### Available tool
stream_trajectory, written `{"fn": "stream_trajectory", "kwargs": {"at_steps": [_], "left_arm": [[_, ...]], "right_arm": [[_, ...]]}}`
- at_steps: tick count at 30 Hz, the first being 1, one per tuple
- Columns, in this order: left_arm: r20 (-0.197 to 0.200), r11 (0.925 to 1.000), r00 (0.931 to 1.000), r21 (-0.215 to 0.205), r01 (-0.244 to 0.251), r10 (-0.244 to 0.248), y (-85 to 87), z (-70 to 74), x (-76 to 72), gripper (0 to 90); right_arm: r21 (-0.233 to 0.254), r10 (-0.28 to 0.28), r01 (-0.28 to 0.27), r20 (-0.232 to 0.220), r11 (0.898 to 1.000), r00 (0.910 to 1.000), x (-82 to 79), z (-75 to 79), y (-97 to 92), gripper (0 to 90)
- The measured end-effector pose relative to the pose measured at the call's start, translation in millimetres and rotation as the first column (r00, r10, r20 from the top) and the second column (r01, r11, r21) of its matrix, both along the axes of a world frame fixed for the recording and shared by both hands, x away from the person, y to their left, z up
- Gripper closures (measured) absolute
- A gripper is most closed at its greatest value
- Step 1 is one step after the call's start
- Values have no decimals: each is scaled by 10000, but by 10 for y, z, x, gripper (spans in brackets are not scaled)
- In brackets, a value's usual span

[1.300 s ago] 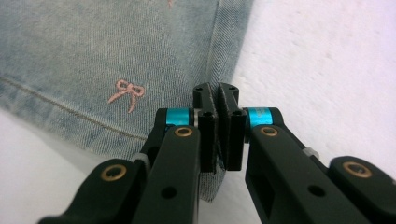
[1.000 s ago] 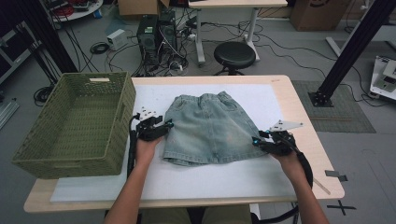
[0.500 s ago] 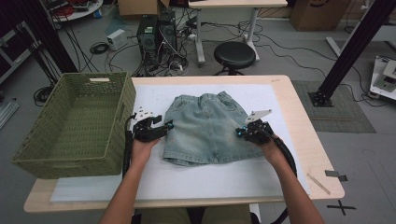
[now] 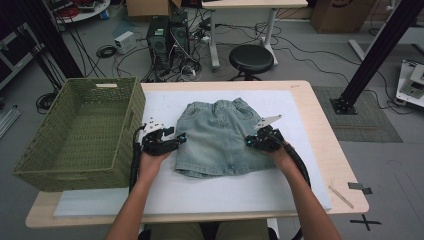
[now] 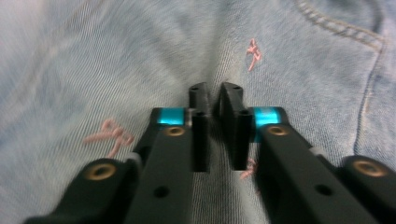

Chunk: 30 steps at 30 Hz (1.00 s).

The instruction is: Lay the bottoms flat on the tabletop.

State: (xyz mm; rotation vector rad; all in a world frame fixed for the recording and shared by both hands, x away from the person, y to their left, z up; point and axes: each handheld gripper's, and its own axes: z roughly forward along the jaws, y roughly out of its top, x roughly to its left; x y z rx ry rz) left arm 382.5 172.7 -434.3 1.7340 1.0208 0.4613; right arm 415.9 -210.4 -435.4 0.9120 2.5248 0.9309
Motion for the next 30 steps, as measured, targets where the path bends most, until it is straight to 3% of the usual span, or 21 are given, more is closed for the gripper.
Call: {"fn": "stream_trajectory", "kwargs": {"at_steps": [3, 6, 9, 10, 11, 12, 14, 16, 19, 22, 24, 30], "left_arm": [[-47, 10000, 10000, 42, 1, -1, 15, -9, -13, 415], [-121, 10000, 9999, 80, -21, 22, 22, -15, -21, 415], [-331, 10000, 9994, 54, 26, -24, 6, -13, -41, 434], [-331, 9999, 9994, 107, 70, -66, 1, -13, -49, 443], [-327, 9999, 9994, 110, 81, -77, -8, -15, -60, 442], [-323, 9999, 9994, 139, 83, -78, -12, -15, -69, 442], [-348, 9999, 9994, 117, 97, -93, -20, -17, -88, 442], [-355, 9998, 9993, 132, 125, -121, -13, -14, -115, 437], [-521, 9998, 9985, 135, 160, -152, 4, -21, -155, 434], [-741, 9997, 9970, 73, 240, -233, 8, -50, -205, 434], [-881, 9996, 9957, 61, 282, -276, 10, -72, -239, 434], [-1326, 9984, 9896, 23, 564, -556, -49, -140, -334, 424]], "right_arm": [[-5, 15, -15, 418, 10000, 9991, -4, 36, 4, 900], [718, -741, 684, 807, 9951, 9940, 36, 120, -115, 900], [1038, -1733, 1608, 1257, 9815, 9768, 100, 163, -215, 900], [1112, -2107, 1960, 1413, 9743, 9673, 120, 165, -233, 900], [991, -2325, 2192, 1530, 9706, 9605, 142, 156, -236, 899], [662, -2370, 2289, 1685, 9712, 9568, 166, 133, -229, 895], [131, -2254, 2260, 1492, 9740, 9628, 208, 53, -203, 883], [-164, -2059, 2098, 1317, 9776, 9697, 207, 4, -174, 874], [-433, -1763, 1853, 1588, 9817, 9714, 157, 27, -154, 824], [67, -1913, 1928, 1643, 9812, 9677, 102, 100, -217, 715], [526, -2073, 2010, 1770, 9782, 9621, 9, 166, -308, 691], [1241, -2443, 2230, 1975, 9669, 9494, -376, 199, -626, 616]]}}
